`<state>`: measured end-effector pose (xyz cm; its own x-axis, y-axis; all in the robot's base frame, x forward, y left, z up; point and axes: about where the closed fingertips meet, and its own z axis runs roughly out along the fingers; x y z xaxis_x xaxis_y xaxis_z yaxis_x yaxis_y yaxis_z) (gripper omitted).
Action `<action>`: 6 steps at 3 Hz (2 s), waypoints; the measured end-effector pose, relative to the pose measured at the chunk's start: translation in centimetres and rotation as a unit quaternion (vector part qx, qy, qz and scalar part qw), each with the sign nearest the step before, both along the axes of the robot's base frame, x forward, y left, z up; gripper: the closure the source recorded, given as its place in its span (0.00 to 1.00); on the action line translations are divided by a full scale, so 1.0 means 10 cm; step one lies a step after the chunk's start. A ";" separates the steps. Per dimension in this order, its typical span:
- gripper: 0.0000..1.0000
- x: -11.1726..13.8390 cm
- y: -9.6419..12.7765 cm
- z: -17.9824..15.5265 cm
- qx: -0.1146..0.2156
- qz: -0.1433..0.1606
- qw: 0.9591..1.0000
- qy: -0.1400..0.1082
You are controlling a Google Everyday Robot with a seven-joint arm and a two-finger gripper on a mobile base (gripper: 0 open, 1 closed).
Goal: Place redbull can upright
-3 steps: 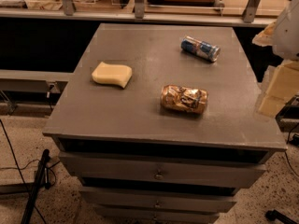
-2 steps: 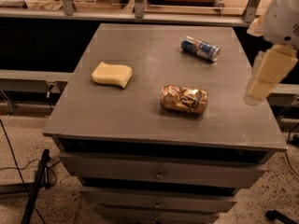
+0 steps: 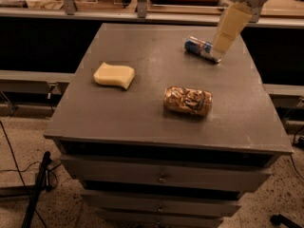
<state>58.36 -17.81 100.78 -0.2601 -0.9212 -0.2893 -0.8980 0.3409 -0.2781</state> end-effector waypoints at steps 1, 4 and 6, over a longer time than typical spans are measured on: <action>0.00 0.52 0.24 0.09 0.027 -0.045 0.998 -0.041; 0.00 1.25 0.41 -0.45 0.035 -0.054 0.998 -0.018; 0.00 1.73 0.43 -0.99 0.023 -0.075 0.997 -0.006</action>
Offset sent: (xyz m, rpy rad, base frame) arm 0.0428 0.0187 0.0089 0.0413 -0.0680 -0.0699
